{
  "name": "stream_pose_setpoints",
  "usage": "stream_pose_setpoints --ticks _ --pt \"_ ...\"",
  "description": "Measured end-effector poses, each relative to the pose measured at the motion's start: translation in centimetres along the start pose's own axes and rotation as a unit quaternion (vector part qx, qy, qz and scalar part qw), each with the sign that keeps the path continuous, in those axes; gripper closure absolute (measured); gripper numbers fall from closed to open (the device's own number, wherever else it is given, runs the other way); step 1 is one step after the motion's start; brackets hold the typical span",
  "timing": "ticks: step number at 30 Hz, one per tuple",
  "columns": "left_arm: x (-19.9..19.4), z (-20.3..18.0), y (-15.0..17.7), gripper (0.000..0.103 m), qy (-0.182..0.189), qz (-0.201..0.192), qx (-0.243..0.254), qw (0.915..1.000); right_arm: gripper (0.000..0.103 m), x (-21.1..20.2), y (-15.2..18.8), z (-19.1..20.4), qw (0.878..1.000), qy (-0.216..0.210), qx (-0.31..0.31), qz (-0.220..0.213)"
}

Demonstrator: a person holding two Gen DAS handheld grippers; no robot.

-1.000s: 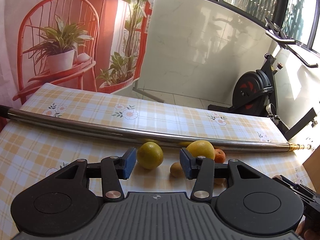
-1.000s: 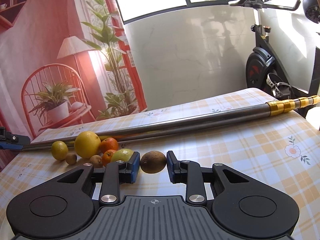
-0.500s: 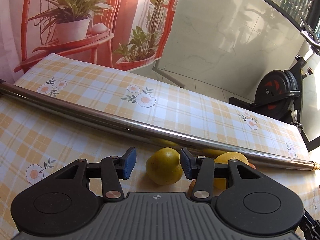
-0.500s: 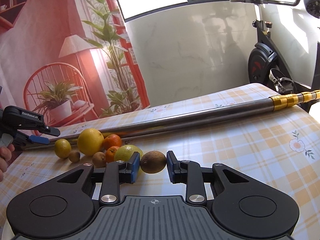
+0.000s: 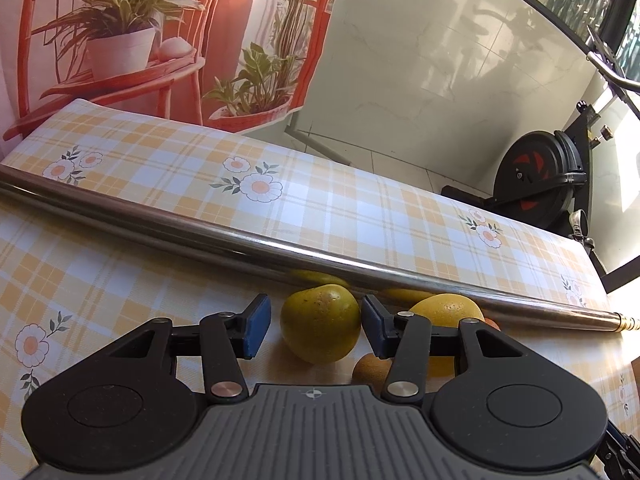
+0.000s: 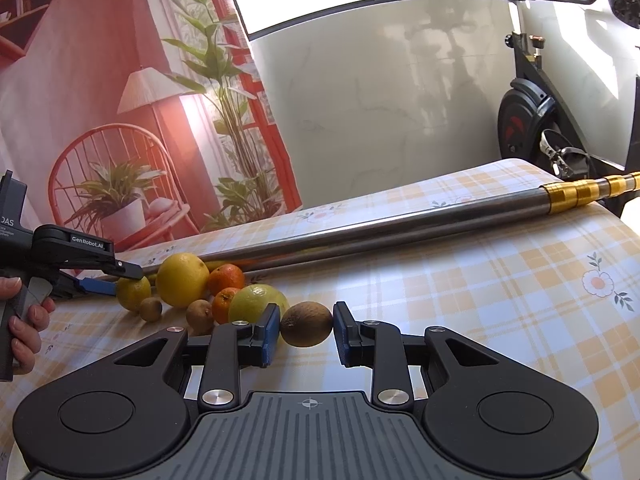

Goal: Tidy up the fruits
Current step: 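Lift the kiwi with the right tool while the left tool grasps a green grapefruit, then carry the green grapefruit and the kiwi over the white plate with both tools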

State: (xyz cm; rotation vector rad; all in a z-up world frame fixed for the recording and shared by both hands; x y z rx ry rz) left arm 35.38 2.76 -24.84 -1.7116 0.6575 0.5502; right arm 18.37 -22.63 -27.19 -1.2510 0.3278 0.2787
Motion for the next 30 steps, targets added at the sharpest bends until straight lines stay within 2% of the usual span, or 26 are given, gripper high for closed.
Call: stream_pose_setpoints --ticks 2,9,13,18,26,30 --pt "-0.1 -0.1 0.1 0.056 0.004 0.000 0.004 1.0000 0.077 0.0 0.0 0.0 1.000 0.000 0.000 0.000" --pt "0.2 0.0 0.0 0.055 0.007 0.002 -0.004 1.0000 0.077 0.1 0.0 0.0 1.000 -0.001 0.001 0.001" --pt "1.2 0.2 0.1 0.054 0.017 0.020 -0.017 0.9995 0.077 0.1 0.1 0.0 1.000 -0.001 0.000 0.001" --pt "1.1 -0.1 0.6 0.055 0.010 0.025 0.003 0.9996 0.077 0.1 0.2 0.0 1.000 -0.001 0.001 0.001" --pt "-5.0 -0.4 1.6 0.055 0.043 -0.009 0.065 0.9970 0.077 -0.4 0.0 0.0 1.000 -0.005 0.009 0.001" --pt "-8.2 -0.2 3.1 0.055 0.070 -0.008 0.078 0.9945 0.077 -1.3 0.1 0.6 1.000 -0.012 0.012 0.005"
Point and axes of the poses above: each gripper's, at about its wrist camera, not at the fingertips, and x roughly the way its jaws point, z to its left, y to its underside, the point moved 3 cm from there along x, roughly the way its jaws point, and after that the axes turned 5 degrees about -z, right-handed, at the moved point
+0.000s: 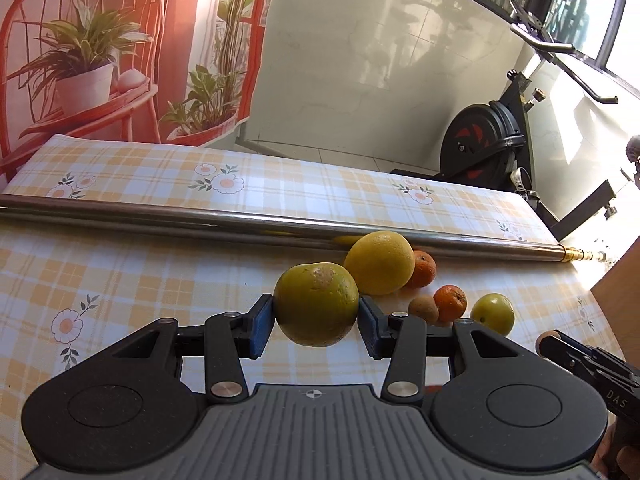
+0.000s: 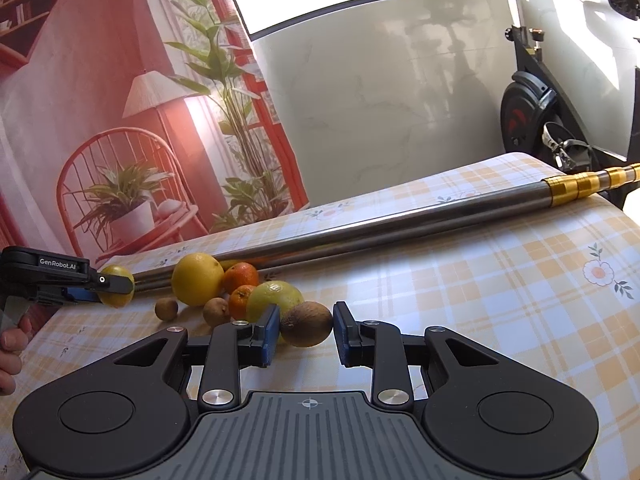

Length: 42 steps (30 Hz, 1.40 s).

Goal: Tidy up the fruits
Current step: 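Carry the green grapefruit and the kiwi over the white plate with both tools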

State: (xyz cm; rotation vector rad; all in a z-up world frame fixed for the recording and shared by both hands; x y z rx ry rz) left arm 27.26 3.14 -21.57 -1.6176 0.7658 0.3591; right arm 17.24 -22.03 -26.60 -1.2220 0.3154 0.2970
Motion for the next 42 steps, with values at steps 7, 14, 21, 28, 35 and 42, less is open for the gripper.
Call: stream_pose_setpoints --ticks 7,14,21,28,35,42 --pt "-2.3 -1.9 3.7 0.055 0.029 0.014 0.043 0.9985 0.077 -1.7 0.5 3.0 0.999 -0.025 -0.030 0.008" --pt "-1.8 -3.4 5.6 0.055 0.033 0.033 0.083 0.9954 0.077 -3.0 0.7 5.5 0.997 -0.046 -0.056 0.015" --pt "-1.6 -3.6 6.6 0.055 0.027 0.047 0.095 0.9940 0.077 -3.9 0.9 5.9 0.997 -0.051 -0.054 0.020" --pt "-1.2 -3.8 7.5 0.055 0.029 0.063 0.096 0.9930 0.077 -4.2 0.9 5.9 0.997 -0.056 -0.054 0.024" --pt "-1.2 -3.5 7.3 0.055 0.031 0.060 0.080 0.9945 0.077 -4.3 1.1 6.7 0.996 -0.060 -0.064 0.030" --pt "-2.1 -3.1 6.2 0.053 0.040 0.042 0.061 0.9965 0.077 -4.5 0.9 7.4 0.994 -0.064 -0.076 0.038"
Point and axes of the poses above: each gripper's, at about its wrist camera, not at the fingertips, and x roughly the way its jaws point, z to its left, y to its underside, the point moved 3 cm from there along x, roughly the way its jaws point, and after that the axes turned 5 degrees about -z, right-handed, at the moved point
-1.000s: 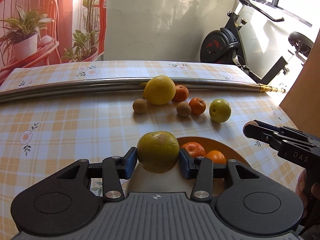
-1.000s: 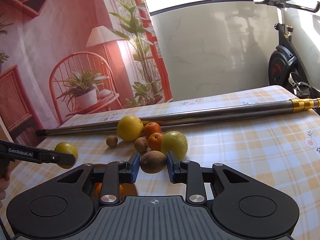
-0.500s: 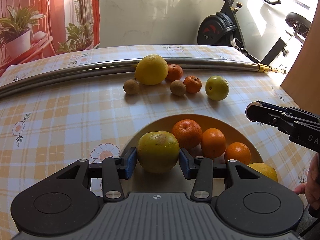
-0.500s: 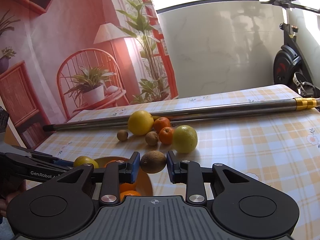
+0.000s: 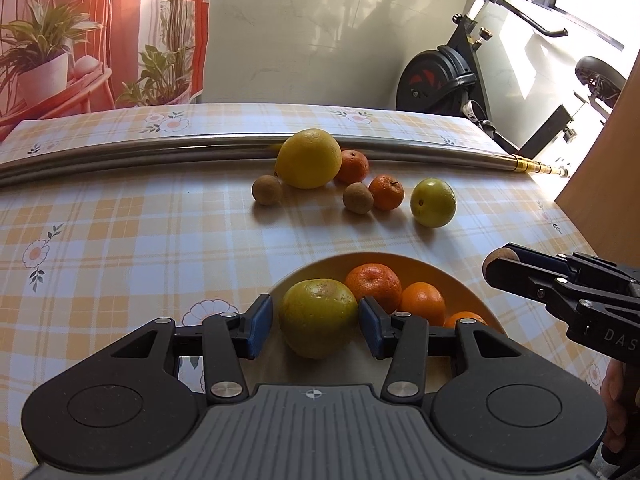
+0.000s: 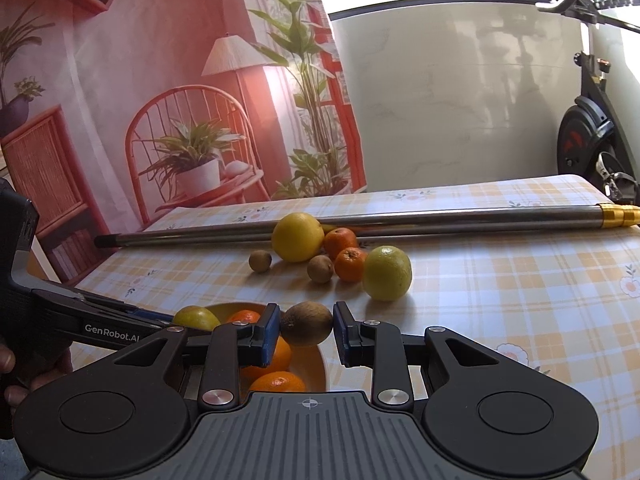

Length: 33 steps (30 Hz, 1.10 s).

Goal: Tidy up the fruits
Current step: 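Open the left tool onto the plate while the right tool lowers and releases the kiwi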

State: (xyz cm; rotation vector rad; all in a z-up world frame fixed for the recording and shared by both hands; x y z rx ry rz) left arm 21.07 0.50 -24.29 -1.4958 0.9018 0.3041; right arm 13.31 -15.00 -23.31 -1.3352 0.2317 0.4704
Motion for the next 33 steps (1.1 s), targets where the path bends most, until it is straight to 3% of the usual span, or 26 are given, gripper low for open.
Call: stream_pose_setpoints --ticks 5,13,20,33 --pt "-2.4 0.7 -1.1 0.052 -0.010 -0.040 -0.011 0.9991 0.077 0.3 0.0 0.7 1.000 -0.002 -0.011 0.011" --pt "-5.1 2.8 -1.1 0.051 -0.073 -0.079 -0.065 0.9920 0.077 1.8 -0.3 3.1 0.997 -0.018 -0.058 0.038" --pt "-6.1 4.0 0.1 0.051 -0.083 -0.081 -0.108 0.9873 0.077 3.5 0.0 6.5 0.990 -0.046 -0.114 0.075" --pt "-6.1 4.1 1.0 0.051 -0.068 -0.084 -0.103 0.9888 0.076 4.9 0.8 8.6 0.980 -0.047 -0.160 0.104"
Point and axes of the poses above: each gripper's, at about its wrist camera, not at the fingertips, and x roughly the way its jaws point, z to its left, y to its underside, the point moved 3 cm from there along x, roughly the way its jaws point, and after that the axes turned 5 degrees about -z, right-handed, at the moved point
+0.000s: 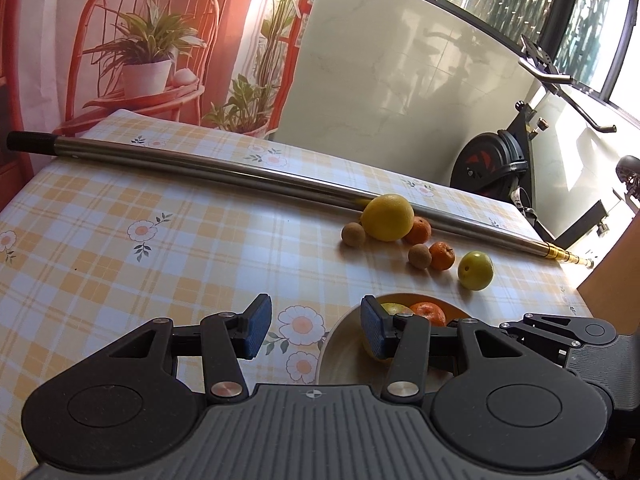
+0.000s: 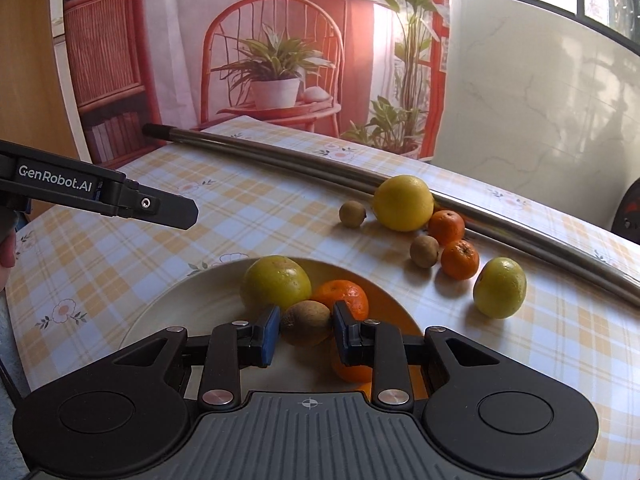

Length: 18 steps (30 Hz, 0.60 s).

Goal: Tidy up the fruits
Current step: 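Open the left tool onto the plate while the right tool lowers and releases the kiwi, then grasp a green-yellow grapefruit with the right tool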

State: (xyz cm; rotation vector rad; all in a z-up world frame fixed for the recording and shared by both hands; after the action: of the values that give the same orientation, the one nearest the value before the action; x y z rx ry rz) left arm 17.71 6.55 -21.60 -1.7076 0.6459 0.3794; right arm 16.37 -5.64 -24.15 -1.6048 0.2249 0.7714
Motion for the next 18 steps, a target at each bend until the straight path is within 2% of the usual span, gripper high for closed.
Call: stream_pose_setpoints --ticks 11,18 --pt "0.0 -0.3 0.1 0.051 -0.001 0.001 0.007 1.0000 0.076 -0.2 0.0 -0.7 1.000 0.015 0.012 -0.012" --pt "-0.1 -0.3 0.1 0.051 -0.005 -0.001 0.002 1.0000 0.076 -1.5 0.0 -2.3 0.998 0.029 0.040 -0.036"
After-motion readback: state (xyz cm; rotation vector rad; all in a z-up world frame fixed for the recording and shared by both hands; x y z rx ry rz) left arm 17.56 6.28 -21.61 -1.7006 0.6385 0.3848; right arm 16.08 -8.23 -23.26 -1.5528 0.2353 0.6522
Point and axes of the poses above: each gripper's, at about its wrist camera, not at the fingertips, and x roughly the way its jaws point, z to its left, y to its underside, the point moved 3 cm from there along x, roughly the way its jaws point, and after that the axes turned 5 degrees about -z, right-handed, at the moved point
